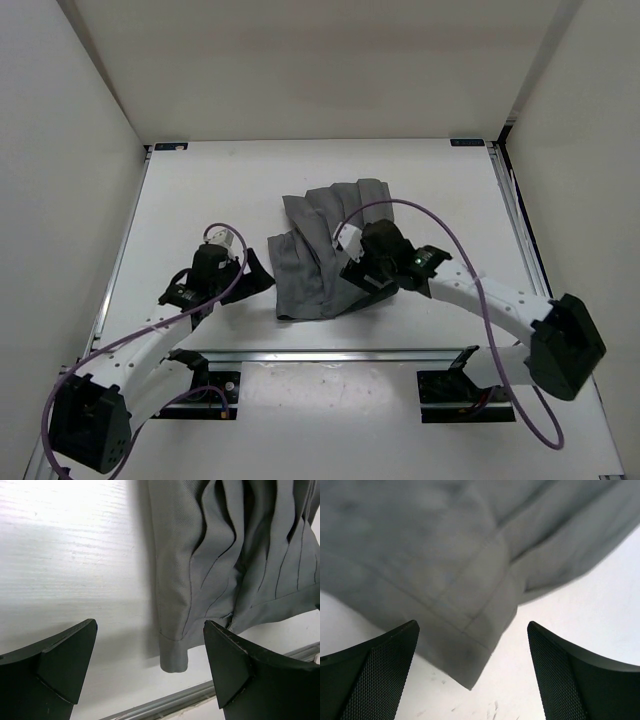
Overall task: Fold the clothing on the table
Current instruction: Flatten the skirt out
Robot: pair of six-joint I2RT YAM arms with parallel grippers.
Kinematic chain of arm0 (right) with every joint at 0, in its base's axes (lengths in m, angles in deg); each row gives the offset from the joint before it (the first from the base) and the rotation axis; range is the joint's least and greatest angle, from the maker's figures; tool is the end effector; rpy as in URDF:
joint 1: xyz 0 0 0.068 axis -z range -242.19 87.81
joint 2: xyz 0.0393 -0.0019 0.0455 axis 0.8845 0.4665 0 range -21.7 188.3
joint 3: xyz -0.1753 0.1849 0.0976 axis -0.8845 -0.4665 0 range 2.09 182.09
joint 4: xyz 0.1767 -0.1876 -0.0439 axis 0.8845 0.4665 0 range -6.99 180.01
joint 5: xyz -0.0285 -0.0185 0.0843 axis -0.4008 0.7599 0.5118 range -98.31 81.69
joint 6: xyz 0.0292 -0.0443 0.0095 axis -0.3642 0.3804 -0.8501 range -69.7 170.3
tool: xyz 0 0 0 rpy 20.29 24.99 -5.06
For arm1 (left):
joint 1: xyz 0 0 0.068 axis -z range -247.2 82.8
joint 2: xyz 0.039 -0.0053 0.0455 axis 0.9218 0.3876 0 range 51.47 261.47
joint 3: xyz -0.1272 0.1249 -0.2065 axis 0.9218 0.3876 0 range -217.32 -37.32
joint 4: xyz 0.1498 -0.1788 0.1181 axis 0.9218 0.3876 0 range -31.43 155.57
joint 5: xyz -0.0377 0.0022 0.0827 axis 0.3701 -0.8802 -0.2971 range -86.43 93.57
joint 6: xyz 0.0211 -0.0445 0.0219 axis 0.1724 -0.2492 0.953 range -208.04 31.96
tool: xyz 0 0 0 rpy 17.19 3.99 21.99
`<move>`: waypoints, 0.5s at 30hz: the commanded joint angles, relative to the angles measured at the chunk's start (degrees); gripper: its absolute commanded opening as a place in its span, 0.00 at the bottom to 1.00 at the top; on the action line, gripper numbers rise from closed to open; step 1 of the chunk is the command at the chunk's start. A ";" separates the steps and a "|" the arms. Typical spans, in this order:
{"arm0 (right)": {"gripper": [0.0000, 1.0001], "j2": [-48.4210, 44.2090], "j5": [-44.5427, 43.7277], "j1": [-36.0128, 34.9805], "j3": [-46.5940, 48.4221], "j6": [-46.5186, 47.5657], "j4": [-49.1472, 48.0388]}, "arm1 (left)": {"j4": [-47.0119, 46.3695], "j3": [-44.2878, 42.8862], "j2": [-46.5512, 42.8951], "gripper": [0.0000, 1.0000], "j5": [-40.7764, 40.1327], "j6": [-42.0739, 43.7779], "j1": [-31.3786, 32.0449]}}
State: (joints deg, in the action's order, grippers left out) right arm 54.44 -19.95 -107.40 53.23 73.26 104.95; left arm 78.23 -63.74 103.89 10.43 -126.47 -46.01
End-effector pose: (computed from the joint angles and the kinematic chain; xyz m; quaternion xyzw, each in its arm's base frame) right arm 0.2012 0.1926 0.2412 -0.4879 0.7873 -0.0220 0.3764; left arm 0.1681 -0.0698 0.1910 -0.1163 0.9174 -0.2352 0.2993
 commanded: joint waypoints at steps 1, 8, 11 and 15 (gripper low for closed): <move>0.93 -7.20 2.49 -3.12 -3.92 11.04 -4.08 | 0.47 1.54 -1.88 0.99 0.71 0.03 -0.97; 0.93 -16.46 -1.27 -7.00 -15.45 15.36 -10.86 | 1.17 2.42 -3.81 0.98 0.71 0.03 -2.12; 0.93 -19.09 -2.16 -7.26 -19.75 17.99 -15.51 | 1.61 3.21 -4.17 0.98 0.79 -0.24 -2.20; 0.92 -19.45 -1.81 -7.70 -21.78 18.79 -15.78 | 2.22 3.12 -4.78 0.98 1.32 0.46 -2.91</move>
State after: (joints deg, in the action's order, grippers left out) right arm 36.06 -20.98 -114.72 31.83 89.87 92.99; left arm 79.74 -61.05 100.61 10.60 -126.45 -48.10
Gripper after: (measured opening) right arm 0.922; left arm 0.984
